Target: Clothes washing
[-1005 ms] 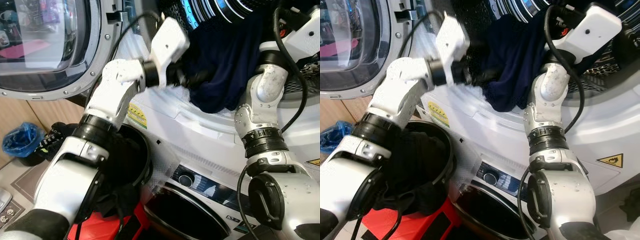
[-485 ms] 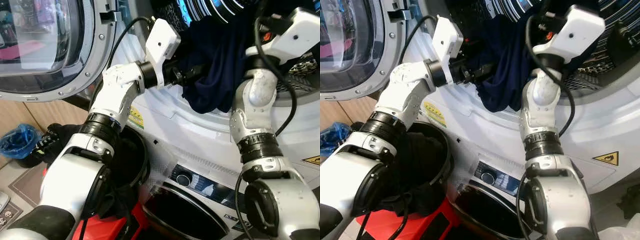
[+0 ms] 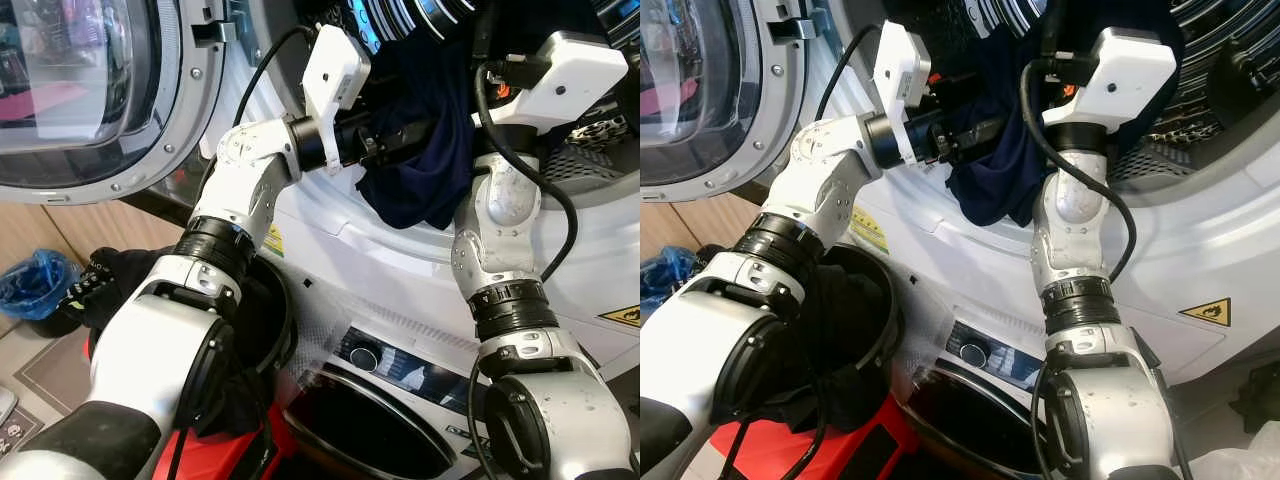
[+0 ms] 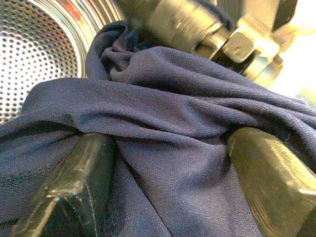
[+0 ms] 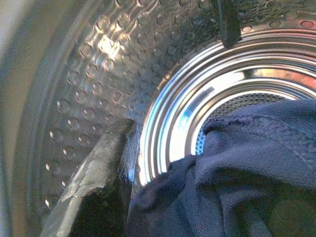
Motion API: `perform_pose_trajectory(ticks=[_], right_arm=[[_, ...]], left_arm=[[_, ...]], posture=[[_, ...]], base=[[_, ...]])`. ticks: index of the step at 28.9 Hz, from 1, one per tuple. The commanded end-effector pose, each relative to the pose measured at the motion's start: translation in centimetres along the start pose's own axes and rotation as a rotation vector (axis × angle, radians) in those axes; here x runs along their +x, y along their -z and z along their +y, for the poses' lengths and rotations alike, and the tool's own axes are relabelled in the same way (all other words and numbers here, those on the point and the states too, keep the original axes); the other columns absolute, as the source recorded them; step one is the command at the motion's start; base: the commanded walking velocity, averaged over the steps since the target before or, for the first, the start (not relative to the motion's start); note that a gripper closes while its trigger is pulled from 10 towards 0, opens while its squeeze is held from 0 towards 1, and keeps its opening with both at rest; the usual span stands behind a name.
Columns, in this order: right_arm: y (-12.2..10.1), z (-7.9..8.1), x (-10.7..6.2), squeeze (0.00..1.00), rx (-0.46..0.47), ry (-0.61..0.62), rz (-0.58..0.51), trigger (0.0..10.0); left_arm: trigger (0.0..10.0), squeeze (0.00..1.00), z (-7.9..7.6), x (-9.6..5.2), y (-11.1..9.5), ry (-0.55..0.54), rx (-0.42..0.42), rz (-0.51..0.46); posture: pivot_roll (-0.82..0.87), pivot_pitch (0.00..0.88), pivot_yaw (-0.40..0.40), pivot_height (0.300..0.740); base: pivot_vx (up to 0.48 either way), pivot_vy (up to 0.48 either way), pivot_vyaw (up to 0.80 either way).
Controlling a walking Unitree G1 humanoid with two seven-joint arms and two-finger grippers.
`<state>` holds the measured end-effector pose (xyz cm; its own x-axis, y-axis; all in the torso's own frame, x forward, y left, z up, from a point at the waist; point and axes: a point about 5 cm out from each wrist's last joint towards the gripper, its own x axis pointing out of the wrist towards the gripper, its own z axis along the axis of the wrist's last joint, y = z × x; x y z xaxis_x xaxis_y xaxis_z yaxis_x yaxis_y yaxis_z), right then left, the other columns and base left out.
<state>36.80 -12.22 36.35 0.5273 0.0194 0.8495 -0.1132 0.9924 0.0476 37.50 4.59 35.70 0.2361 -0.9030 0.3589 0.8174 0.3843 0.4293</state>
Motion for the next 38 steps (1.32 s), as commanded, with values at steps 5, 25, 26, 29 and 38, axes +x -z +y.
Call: perform_pose_trajectory(ticks=[5,25,26,29,38], right_arm=[[-2.9,1.7,2.0,0.0,0.065,-0.084,-0.128,10.0],[-0.7,2.4,-0.6,0.0,-0.023,-0.236,0.032,10.0],[-0.3,1.9,-0.9,0.0,-0.066,-0.211,0.063,10.0],[0.3,0.3,-1.0,0.0,-0.222,-0.165,0.124,10.0],[0.1,-2.1,-0.2,0.0,-0.439,-0.118,0.209,10.0]], left_arm=[[10.0,0.0,0.5,1.1,-1.5,-0.054,0.035,-0.062],[10.0,0.0,1.5,1.8,-2.9,-0.28,0.073,-0.22],[10.0,0.0,1.6,1.8,-3.1,-0.296,0.071,-0.232],[10.0,0.0,1.7,1.7,-3.3,-0.303,0.071,-0.245],[10.0,0.0,1.7,1.8,-3.3,-0.314,0.076,-0.249]], posture=[[0.06,0.106,0.002,0.74],[0.04,0.113,0.0,0.74],[0.04,0.113,0.0,0.74],[0.04,0.113,0.0,0.74],[0.04,0.119,-0.003,0.74]], base=[[0.0,0.0,0.0],[0.0,0.0,0.0],[0.0,0.0,0.0],[0.0,0.0,0.0],[0.0,0.0,0.0]])
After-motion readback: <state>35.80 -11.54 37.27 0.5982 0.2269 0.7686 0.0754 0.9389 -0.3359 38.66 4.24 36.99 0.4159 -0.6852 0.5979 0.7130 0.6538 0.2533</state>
